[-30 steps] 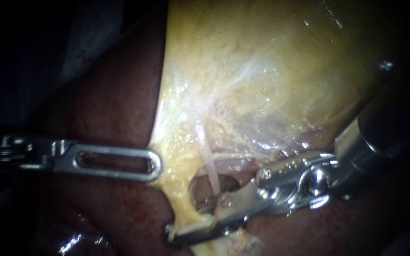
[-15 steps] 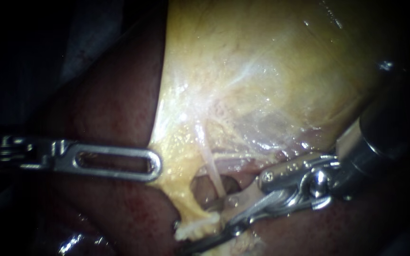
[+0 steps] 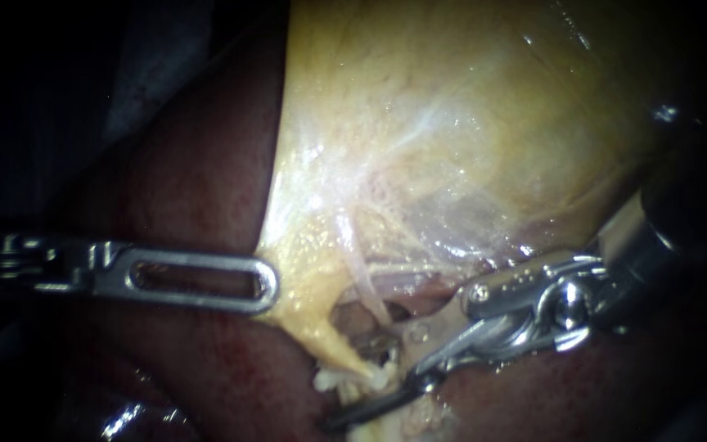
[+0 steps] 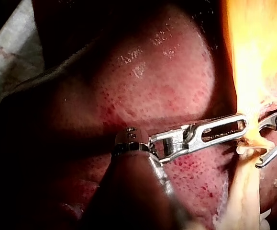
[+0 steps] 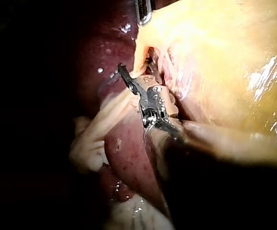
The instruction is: Going back first clip left tube
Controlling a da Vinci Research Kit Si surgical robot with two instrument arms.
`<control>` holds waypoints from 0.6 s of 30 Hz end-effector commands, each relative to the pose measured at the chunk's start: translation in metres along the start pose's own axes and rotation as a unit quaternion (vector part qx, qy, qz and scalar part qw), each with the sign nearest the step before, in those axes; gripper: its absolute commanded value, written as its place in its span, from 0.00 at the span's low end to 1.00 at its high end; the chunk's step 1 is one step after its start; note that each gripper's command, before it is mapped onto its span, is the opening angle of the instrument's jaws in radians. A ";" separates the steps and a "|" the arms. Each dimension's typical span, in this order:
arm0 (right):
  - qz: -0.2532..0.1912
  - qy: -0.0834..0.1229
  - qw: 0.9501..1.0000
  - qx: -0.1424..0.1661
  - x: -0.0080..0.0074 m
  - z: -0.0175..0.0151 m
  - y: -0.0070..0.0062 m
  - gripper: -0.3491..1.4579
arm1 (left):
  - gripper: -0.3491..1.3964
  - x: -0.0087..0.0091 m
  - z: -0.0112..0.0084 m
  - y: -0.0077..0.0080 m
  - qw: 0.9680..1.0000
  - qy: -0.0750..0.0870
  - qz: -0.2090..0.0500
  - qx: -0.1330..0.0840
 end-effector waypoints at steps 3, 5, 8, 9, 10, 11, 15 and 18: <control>-0.001 0.004 1.000 -0.005 0.0002 -0.0014 -0.0002 0.44 | 0.00 0.0000 0.0000 0.0000 1.000 0.000 0.000 0.000; 0.001 0.007 1.000 -0.008 0.0003 -0.0023 -0.0002 0.44 | 0.00 -0.0001 0.0000 0.0001 1.000 0.000 0.000 0.000; 0.001 0.010 1.000 -0.012 0.0004 -0.0034 -0.0003 0.44 | 0.00 -0.0001 -0.0001 0.0001 1.000 0.000 0.000 0.000; 0.003 0.011 1.000 -0.013 0.0004 -0.0036 -0.0003 0.44 | 0.00 -0.0001 0.0000 0.0001 1.000 0.000 0.000 0.000; 0.001 0.012 1.000 -0.015 0.0004 -0.0037 -0.0002 0.44 | 0.00 -0.0001 0.0000 0.0001 1.000 0.000 0.000 0.000; 0.003 0.014 1.000 -0.017 0.0004 -0.0038 -0.0002 0.44 | 0.00 -0.0001 0.0000 0.0001 1.000 0.000 0.000 0.000; 0.004 0.015 1.000 -0.023 0.0004 -0.0034 -0.0002 0.43 | 0.00 -0.0001 0.0000 0.0001 1.000 0.000 0.000 0.000; 0.003 0.012 1.000 -0.019 0.0004 -0.0025 -0.0003 0.43 | 0.00 0.0000 0.0000 0.0002 1.000 0.000 0.000 0.000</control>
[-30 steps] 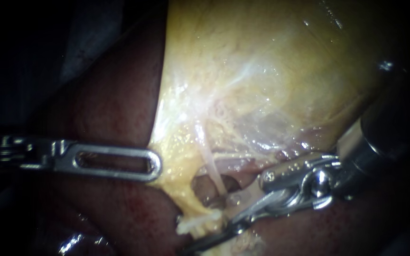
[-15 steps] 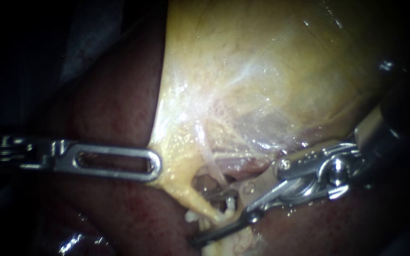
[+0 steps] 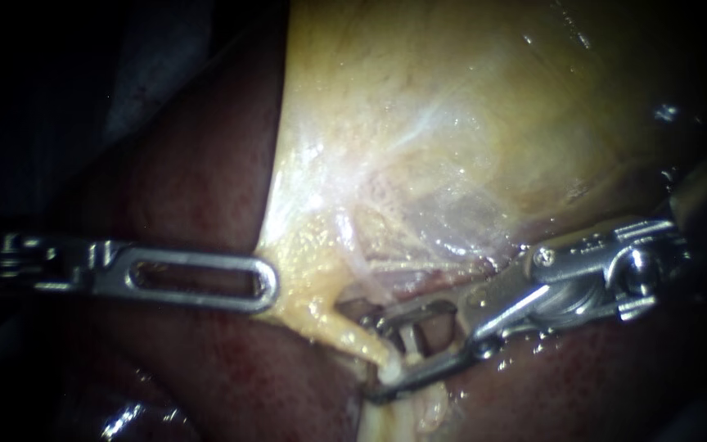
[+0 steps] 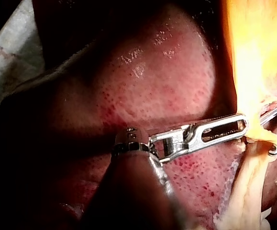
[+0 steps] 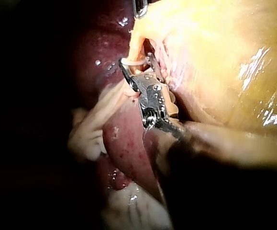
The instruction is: Going back first clip left tube
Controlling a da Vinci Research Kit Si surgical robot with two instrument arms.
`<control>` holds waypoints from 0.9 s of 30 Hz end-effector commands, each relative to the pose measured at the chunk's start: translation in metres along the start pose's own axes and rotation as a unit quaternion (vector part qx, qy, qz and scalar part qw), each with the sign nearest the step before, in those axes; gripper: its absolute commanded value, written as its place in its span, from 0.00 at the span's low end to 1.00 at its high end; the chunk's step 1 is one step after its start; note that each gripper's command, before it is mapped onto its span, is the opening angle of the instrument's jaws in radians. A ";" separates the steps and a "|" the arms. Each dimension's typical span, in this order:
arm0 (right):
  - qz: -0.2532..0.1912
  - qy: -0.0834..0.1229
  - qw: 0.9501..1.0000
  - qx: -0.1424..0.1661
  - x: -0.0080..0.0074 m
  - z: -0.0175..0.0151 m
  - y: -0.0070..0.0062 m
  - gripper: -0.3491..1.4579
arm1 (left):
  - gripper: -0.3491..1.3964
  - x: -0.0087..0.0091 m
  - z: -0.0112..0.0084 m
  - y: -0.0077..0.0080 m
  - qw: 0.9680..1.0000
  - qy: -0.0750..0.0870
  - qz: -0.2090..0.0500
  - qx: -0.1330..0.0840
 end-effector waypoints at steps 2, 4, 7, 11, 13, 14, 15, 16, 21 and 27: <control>0.000 -0.002 1.000 0.002 -0.0001 0.0004 -0.0001 0.43 | 0.00 0.0000 0.0000 0.0000 1.000 0.000 0.000 0.000; 0.000 -0.003 1.000 0.002 -0.0001 0.0006 -0.0002 0.43 | 0.00 0.0000 0.0000 0.0000 1.000 0.000 0.000 0.000; 0.000 -0.004 1.000 0.004 -0.0002 0.0010 -0.0002 0.42 | 0.00 0.0000 0.0000 0.0000 1.000 0.000 0.000 0.000; -0.002 -0.009 1.000 0.011 -0.0003 0.0022 -0.0003 0.42 | 0.00 0.0000 0.0001 0.0001 1.000 0.000 0.000 0.000; -0.004 -0.012 1.000 0.015 -0.0004 0.0031 -0.0006 0.43 | 0.00 0.0000 0.0001 0.0001 1.000 0.000 0.000 0.000; -0.005 -0.013 1.000 0.016 -0.0004 0.0036 -0.0007 0.43 | 0.00 0.0000 0.0001 0.0001 1.000 0.000 0.000 0.000; -0.005 -0.015 1.000 0.018 -0.0003 0.0040 -0.0009 0.43 | 0.00 0.0000 0.0000 0.0001 1.000 0.000 0.000 0.000; -0.006 -0.018 1.000 0.023 -0.0003 0.0046 -0.0012 0.42 | 0.00 0.0000 0.0000 0.0001 1.000 0.000 0.000 0.000; -0.010 -0.024 0.999 0.033 0.0001 0.0060 -0.0021 0.40 | 0.00 0.0000 0.0000 0.0002 1.000 0.000 0.000 0.000; -0.009 -0.025 0.999 0.035 -0.0003 0.0050 -0.0016 0.42 | 0.00 0.0000 0.0000 0.0002 1.000 0.000 0.000 0.000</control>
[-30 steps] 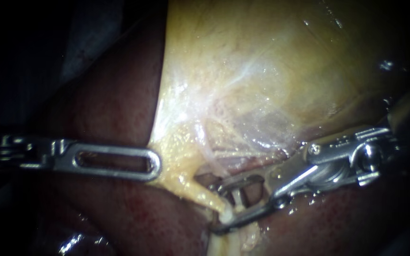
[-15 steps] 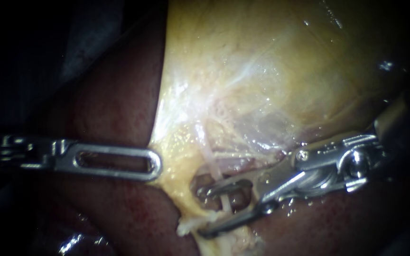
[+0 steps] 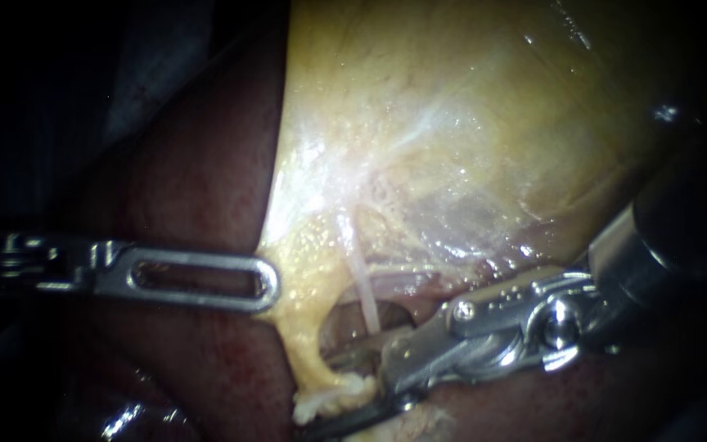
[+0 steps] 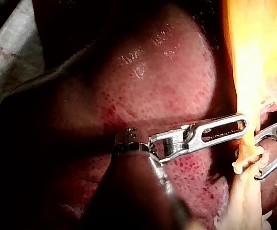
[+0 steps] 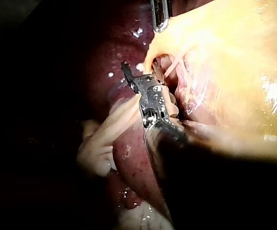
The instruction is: Going back first clip left tube
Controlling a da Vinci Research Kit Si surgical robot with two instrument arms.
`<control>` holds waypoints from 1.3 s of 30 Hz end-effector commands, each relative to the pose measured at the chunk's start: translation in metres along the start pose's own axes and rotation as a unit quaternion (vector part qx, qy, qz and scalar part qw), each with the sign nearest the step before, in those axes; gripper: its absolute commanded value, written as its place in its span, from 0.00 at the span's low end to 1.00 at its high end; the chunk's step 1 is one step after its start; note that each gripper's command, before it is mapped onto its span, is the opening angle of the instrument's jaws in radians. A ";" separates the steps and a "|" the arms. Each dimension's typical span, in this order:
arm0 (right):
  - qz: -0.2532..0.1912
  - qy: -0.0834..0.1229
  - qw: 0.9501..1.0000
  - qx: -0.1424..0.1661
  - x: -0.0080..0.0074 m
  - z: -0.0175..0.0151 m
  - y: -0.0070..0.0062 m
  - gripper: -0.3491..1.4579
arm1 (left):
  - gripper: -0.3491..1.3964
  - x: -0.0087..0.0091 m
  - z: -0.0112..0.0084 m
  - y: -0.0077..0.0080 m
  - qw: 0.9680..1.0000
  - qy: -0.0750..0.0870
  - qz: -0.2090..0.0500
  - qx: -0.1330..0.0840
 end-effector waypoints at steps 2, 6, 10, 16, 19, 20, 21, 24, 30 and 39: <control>0.000 0.002 1.000 -0.001 -0.0001 -0.0011 0.0002 0.42 | 0.00 0.0000 0.0000 0.0000 1.000 0.000 0.000 0.000; 0.003 0.010 1.000 -0.011 -0.0001 -0.0031 0.0006 0.42 | 0.00 0.0000 0.0000 0.0001 1.000 0.000 0.000 0.000; 0.004 0.018 1.000 -0.021 0.0002 -0.0052 0.0008 0.43 | 0.00 0.0000 0.0000 0.0001 1.000 0.000 0.000 0.000; 0.005 0.024 0.999 -0.031 0.0008 -0.0077 0.0008 0.43 | 0.00 0.0000 0.0000 0.0001 1.000 0.000 0.000 0.000; 0.001 0.028 0.999 -0.035 0.0014 -0.0093 0.0007 0.43 | 0.00 0.0000 0.0000 0.0001 1.000 0.000 0.000 0.000; -0.001 0.029 0.999 -0.036 0.0015 -0.0099 0.0006 0.43 | 0.00 0.0000 -0.0001 0.0001 1.000 0.000 0.000 0.000; -0.001 0.031 0.999 -0.039 0.0017 -0.0107 0.0005 0.43 | 0.00 0.0000 -0.0001 0.0001 1.000 0.000 0.000 0.000; -0.004 0.037 0.998 -0.047 0.0021 -0.0128 0.0004 0.43 | 0.00 0.0000 -0.0001 0.0002 1.000 0.000 0.000 0.000; -0.028 0.044 0.996 -0.067 0.0032 -0.0174 0.0008 0.45 | 0.00 -0.0003 -0.0003 0.0009 1.000 0.001 0.000 0.001; -0.029 0.052 0.993 -0.097 0.0022 -0.0213 0.0008 0.46 | 0.00 -0.0003 -0.0001 0.0016 1.000 0.000 0.001 0.000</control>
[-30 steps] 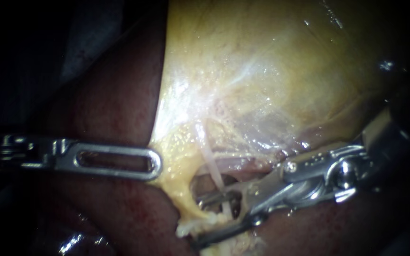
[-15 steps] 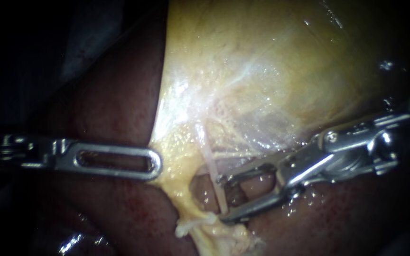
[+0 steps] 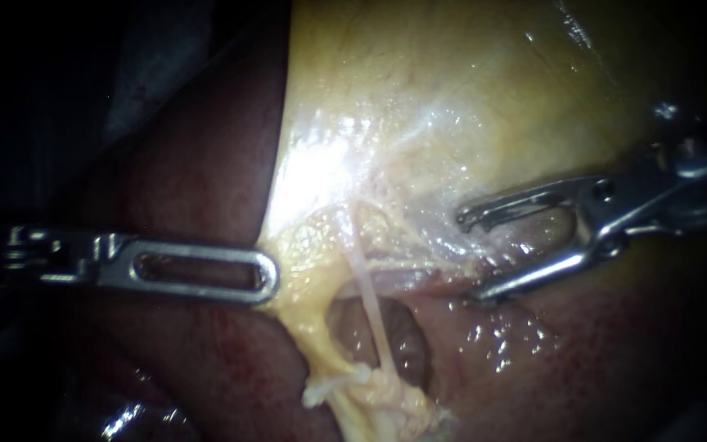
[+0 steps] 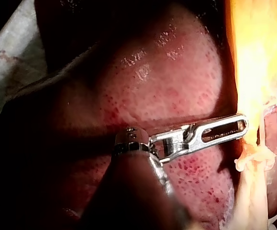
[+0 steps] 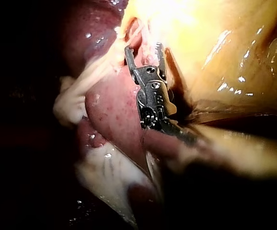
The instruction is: Going back first clip left tube
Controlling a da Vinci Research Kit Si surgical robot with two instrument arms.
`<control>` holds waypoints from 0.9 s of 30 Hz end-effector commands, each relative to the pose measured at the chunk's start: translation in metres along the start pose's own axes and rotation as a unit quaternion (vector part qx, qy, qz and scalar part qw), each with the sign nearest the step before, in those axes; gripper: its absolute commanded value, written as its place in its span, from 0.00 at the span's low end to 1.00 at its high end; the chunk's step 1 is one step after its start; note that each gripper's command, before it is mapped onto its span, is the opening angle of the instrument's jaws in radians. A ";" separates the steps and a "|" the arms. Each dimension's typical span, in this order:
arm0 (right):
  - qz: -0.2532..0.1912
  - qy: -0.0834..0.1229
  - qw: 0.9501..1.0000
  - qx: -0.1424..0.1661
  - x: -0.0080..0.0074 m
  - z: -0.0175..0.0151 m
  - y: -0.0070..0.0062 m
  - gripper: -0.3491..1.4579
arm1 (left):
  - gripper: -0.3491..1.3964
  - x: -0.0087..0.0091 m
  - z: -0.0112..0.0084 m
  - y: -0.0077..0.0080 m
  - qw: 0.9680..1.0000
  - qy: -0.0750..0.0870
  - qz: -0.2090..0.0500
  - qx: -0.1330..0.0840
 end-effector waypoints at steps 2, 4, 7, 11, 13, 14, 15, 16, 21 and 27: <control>-0.002 0.000 1.000 -0.002 -0.0001 0.0000 0.0002 0.46 | 0.00 0.0000 0.0000 0.0000 1.000 -0.001 0.000 -0.001; -0.001 -0.001 1.000 0.000 -0.0001 0.0000 0.0002 0.46 | 0.00 0.0000 0.0001 0.0001 1.000 -0.001 0.000 -0.001; -0.002 -0.001 1.000 0.000 -0.0002 0.0000 0.0001 0.46 | 0.00 0.0000 0.0006 0.0006 1.000 -0.002 0.001 -0.002; -0.002 -0.001 1.000 0.000 -0.0002 -0.0001 0.0001 0.46 | 0.00 0.0003 0.0017 0.0016 1.000 0.001 0.004 -0.001; -0.002 -0.001 1.000 0.000 -0.0003 -0.0001 0.0001 0.47 | 0.00 0.0004 0.0025 0.0021 1.000 0.002 0.005 -0.001; -0.002 -0.001 1.000 0.001 -0.0003 -0.0002 0.0000 0.47 | 0.00 0.0004 0.0028 0.0023 1.000 0.003 0.006 -0.001; -0.002 -0.001 1.000 0.001 -0.0004 -0.0002 0.0000 0.47 | 0.00 0.0005 0.0033 0.0026 1.000 0.003 0.006 -0.001; -0.003 -0.001 1.000 0.001 -0.0004 -0.0003 0.0000 0.47 | 0.00 0.0005 0.0037 0.0028 1.000 0.004 0.007 -0.001; -0.004 -0.001 1.000 0.002 -0.0007 -0.0007 -0.0003 0.47 | 0.00 0.0003 0.0049 0.0040 1.000 0.004 0.008 -0.001; -0.004 -0.001 1.000 0.002 -0.0008 -0.0008 -0.0003 0.47 | 0.00 0.0008 0.0054 0.0054 1.000 0.005 0.012 -0.002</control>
